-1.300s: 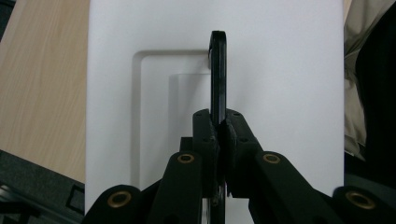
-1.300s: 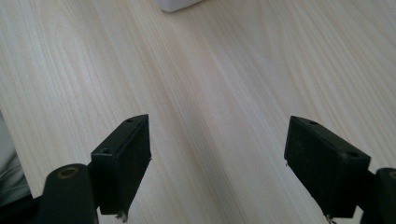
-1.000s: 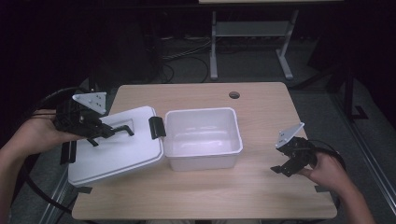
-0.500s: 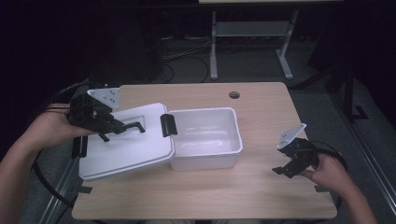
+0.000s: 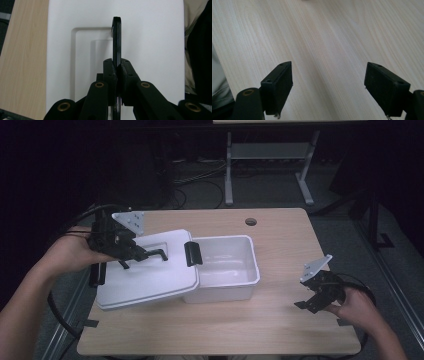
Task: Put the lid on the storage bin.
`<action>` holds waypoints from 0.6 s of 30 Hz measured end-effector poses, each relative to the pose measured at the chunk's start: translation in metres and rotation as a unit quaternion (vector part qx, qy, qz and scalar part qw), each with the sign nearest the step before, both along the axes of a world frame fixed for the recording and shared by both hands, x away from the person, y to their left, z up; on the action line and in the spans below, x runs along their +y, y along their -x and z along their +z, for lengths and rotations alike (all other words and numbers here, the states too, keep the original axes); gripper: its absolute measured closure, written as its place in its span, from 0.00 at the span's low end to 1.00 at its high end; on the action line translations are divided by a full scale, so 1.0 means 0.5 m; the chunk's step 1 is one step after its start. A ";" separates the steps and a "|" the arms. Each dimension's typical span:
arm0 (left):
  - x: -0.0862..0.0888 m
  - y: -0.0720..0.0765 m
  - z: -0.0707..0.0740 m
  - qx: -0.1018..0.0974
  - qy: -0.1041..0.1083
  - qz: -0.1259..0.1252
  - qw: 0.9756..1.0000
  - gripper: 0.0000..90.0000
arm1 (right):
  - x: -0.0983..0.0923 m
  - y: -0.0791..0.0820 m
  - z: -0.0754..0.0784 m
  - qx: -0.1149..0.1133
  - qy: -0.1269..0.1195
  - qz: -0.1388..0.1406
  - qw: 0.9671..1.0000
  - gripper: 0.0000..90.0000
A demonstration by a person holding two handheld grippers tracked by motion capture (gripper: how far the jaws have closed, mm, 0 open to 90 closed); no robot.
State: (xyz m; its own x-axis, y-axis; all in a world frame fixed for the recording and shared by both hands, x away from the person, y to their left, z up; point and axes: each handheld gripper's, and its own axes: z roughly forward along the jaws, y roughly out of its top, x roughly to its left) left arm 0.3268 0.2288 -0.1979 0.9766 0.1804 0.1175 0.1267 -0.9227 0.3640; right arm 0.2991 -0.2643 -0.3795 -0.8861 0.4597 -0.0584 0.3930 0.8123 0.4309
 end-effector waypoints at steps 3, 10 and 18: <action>-0.011 -0.003 0.000 -0.001 0.003 -0.003 1.000 0.94 | 0.000 0.002 0.000 0.001 0.000 -0.002 1.000 0.25; -0.031 -0.012 -0.004 0.005 0.007 -0.008 1.000 0.94 | -0.002 0.003 -0.002 0.002 -0.001 0.000 1.000 0.25; -0.066 -0.024 -0.005 0.003 0.006 -0.021 1.000 0.94 | -0.002 0.003 0.001 -0.002 -0.003 0.000 1.000 0.25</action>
